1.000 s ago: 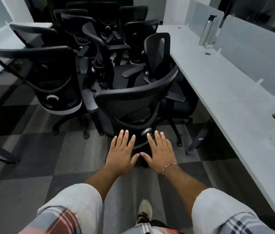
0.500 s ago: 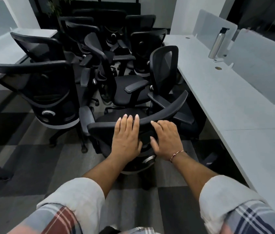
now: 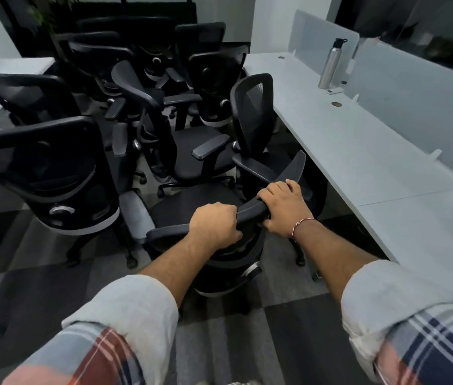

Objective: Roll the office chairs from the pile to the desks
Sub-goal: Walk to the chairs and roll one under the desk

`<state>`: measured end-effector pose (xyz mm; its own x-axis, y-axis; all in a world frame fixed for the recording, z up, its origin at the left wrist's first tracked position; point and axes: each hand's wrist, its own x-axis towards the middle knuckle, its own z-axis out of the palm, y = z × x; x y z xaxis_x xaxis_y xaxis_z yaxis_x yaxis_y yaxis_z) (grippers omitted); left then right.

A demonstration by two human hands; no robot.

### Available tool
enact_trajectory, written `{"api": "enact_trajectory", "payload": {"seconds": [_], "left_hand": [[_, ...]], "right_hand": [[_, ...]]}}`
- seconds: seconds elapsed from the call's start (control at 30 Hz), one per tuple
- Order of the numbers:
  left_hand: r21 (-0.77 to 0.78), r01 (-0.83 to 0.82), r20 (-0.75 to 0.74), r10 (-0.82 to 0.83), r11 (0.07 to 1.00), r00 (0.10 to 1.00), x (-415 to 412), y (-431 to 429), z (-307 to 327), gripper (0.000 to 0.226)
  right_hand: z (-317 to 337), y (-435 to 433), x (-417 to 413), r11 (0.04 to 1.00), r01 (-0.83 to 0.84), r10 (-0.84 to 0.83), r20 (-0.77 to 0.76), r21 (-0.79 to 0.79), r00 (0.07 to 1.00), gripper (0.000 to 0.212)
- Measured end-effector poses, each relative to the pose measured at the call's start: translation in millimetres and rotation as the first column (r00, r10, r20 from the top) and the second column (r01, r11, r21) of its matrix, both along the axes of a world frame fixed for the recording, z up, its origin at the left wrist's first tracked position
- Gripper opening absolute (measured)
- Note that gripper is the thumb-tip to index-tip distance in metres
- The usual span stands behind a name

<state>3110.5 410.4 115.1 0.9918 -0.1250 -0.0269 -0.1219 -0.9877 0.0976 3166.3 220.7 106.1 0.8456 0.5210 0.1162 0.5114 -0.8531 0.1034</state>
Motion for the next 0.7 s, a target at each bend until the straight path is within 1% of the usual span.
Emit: {"api": "enact_trajectory", "payload": {"seconds": [0.27, 0.37, 0.43, 0.53, 0.6, 0.7], "left_hand": [[0.003, 0.036, -0.005, -0.036, 0.999, 0.999, -14, 10, 0, 0.032], [0.02, 0.052, -0.032, -0.051, 0.998, 0.998, -22, 20, 1, 0.032], [0.047, 0.053, -0.082, -0.049, 0.997, 0.995, -26, 25, 5, 0.031], [0.147, 0.061, -0.155, -0.038, 0.987, 0.987, -34, 26, 13, 0.028], [0.198, 0.064, -0.176, -0.028, 0.978, 0.984, -42, 25, 17, 0.027], [0.206, 0.056, -0.167, -0.021, 0.977, 0.986, -56, 34, 18, 0.027]], "right_hand": [[0, 12, -24, 0.998, 0.065, -0.066, 0.03, 0.007, 0.997, 0.052], [-2, 21, -38, 0.997, 0.076, -0.077, 0.046, 0.019, 0.996, 0.047], [-4, 25, -47, 0.997, 0.074, -0.076, 0.07, 0.033, 0.995, 0.044], [-6, 32, -65, 0.996, 0.059, -0.065, 0.099, 0.067, 0.993, 0.045], [-7, 39, -78, 0.996, 0.041, -0.05, 0.115, 0.08, 0.992, 0.045], [-9, 50, -95, 0.994, 0.037, -0.051, 0.127, 0.106, 0.991, 0.047]]}}
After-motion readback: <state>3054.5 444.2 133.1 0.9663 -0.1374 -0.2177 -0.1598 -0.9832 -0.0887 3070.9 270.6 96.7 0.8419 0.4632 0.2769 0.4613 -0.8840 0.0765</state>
